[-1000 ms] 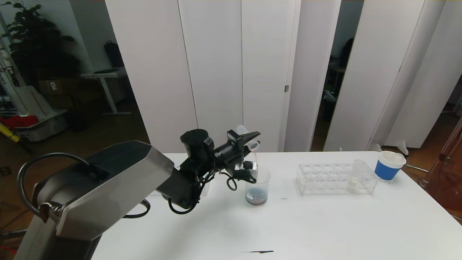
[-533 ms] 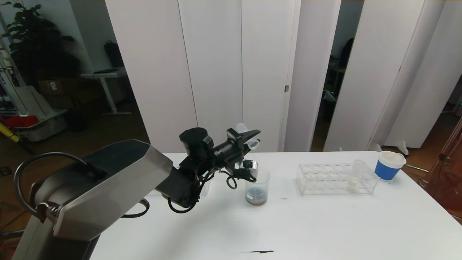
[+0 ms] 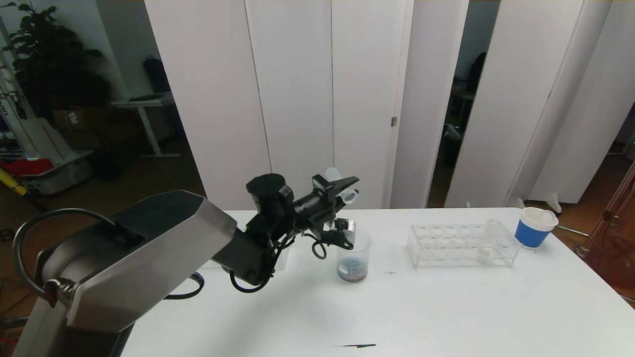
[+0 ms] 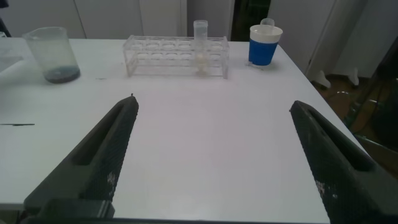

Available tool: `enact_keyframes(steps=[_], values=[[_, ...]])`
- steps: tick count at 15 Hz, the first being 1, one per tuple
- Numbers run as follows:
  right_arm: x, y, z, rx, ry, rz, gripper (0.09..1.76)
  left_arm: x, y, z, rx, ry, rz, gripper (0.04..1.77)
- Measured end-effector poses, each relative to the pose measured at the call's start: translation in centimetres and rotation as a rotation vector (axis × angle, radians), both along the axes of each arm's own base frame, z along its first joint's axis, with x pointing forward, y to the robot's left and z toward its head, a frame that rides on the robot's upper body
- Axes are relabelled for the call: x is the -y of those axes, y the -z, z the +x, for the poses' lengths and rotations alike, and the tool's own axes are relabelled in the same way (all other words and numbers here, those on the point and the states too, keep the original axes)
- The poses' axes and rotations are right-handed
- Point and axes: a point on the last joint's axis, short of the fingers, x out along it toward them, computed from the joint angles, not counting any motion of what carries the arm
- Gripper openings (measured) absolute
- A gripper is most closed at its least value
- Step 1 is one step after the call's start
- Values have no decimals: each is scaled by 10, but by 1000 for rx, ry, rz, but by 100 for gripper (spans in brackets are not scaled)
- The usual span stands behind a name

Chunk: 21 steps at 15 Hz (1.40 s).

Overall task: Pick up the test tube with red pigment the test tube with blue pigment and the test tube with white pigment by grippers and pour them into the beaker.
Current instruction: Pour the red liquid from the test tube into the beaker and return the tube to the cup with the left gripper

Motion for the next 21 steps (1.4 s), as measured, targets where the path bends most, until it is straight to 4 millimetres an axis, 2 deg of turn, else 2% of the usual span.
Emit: enact_keyframes(steps=[5,9,14,17,21], values=[[0,0,0,0,0,0,175,-6,-15,-9,-73,-10,-54,59],[0,0,0,0,0,0,175,-9,-27,-22,-277,-123,-151,59],[0,0,0,0,0,0,175,-10,-64,-49,-628,-329,-515,59],[0,0,0,0,0,0,175,-17,-87,-62,-779,-389,-741,59],[0,0,0,0,0,0,175,-30,-99,-75,-997,-490,-1008,59]])
